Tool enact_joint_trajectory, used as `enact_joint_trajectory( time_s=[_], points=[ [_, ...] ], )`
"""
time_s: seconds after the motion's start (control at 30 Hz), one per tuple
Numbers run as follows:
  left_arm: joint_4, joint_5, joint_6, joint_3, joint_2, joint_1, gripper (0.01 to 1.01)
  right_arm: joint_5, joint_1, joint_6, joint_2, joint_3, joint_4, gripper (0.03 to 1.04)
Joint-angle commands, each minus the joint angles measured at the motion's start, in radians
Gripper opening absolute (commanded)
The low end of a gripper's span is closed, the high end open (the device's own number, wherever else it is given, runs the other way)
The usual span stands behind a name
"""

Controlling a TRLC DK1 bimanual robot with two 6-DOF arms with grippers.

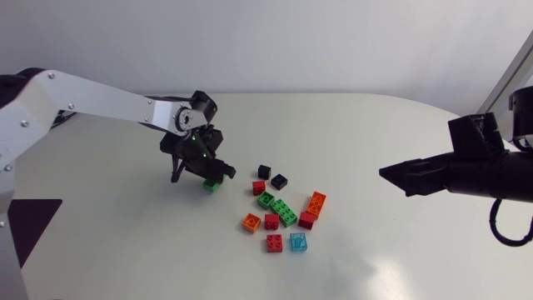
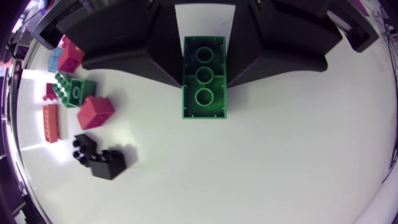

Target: Sort duplo bricks by size, large to the right and small to the left

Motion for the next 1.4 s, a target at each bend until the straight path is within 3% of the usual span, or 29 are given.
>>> enact_joint_trajectory(
  time_s=[0.0,0.13,0.27,0.4,0.53,0.7,0.93,1.2,1.37],
  points=[
    [-0.023,0.058,0.073,-0.019,-0.097,-0.033,0.175,-0.065,-0.047,-0.021,0.035,0.037,-0.036,0.76],
    [-0.065,0.167,0.171,-0.036,-0.197,-0.094,0.177,-0.235,-0.128,-0.029,0.123,0.095,-0.134,0.76],
    [0.004,0.218,0.25,-0.107,-0.318,-0.212,0.179,-0.368,-0.211,-0.049,0.25,0.165,-0.254,0.76],
    [0.112,0.161,0.263,-0.153,-0.352,-0.364,0.182,-0.514,-0.269,-0.147,0.37,0.228,-0.406,0.75],
    [0.222,0.101,0.288,-0.188,-0.352,-0.488,0.182,-0.638,-0.297,-0.248,0.485,0.29,-0.561,0.61],
    [0.25,0.095,0.303,-0.163,-0.303,-0.53,0.182,-0.683,-0.257,-0.385,0.57,0.33,-0.735,0.61],
    [0.257,0.095,0.305,-0.128,-0.287,-0.544,0.182,-0.709,-0.148,-0.368,0.595,0.305,-0.729,0.61],
    [0.259,0.096,0.302,-0.127,-0.301,-0.556,0.184,-0.677,-0.025,-0.199,0.612,0.291,-0.576,0.61],
    [0.265,0.096,0.3,-0.127,-0.307,-0.571,0.184,-0.647,0.022,-0.176,0.661,0.303,-0.541,0.61]
  ],
)
